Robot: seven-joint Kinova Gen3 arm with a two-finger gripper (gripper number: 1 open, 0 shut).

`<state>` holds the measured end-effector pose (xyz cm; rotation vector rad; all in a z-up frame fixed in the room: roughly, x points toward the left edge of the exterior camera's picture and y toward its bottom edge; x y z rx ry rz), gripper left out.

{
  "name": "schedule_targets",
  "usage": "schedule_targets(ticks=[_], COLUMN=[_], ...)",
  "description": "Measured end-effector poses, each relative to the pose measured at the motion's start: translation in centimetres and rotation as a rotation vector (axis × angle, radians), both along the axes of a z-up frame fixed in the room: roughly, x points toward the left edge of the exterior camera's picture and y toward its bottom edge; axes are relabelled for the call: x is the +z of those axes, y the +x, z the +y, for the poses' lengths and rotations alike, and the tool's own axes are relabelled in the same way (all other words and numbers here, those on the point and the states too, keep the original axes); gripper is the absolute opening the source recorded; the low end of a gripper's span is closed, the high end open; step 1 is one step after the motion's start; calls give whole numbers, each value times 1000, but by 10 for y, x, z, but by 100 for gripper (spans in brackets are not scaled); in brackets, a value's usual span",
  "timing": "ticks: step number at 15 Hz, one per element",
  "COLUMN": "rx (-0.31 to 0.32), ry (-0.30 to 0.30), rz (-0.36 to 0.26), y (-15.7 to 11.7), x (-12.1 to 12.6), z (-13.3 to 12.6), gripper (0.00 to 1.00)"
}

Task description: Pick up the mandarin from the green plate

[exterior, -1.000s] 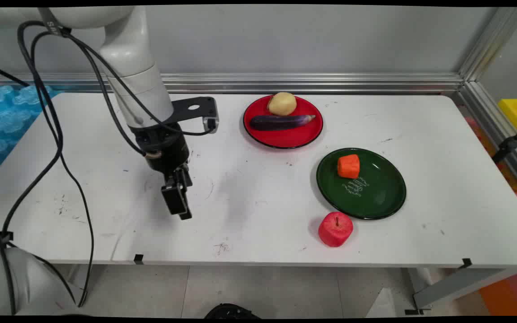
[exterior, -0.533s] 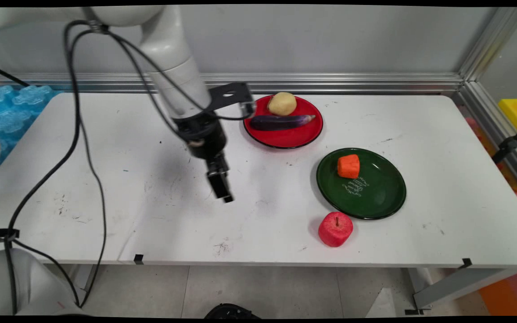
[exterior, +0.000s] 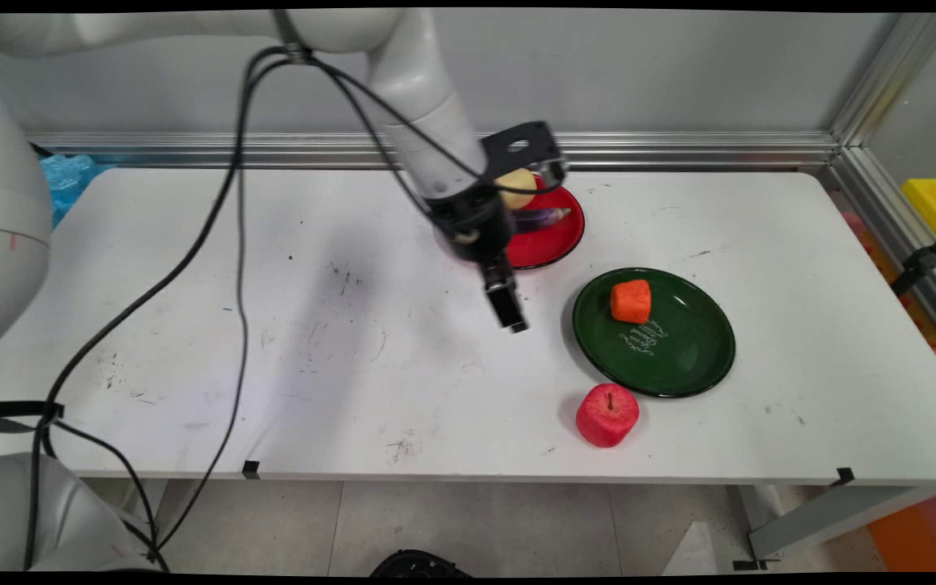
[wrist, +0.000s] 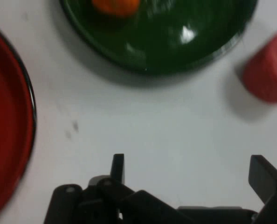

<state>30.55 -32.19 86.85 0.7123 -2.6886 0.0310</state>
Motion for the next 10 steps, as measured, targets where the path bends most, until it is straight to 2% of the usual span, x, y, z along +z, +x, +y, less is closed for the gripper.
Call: schedule_targets(ticks=[3, 10], rx=[-38, -104], ry=[-70, -163], rz=[26, 61], y=[-29, -73], x=[-5, -24], z=[-25, -61], gripper=[100, 100])
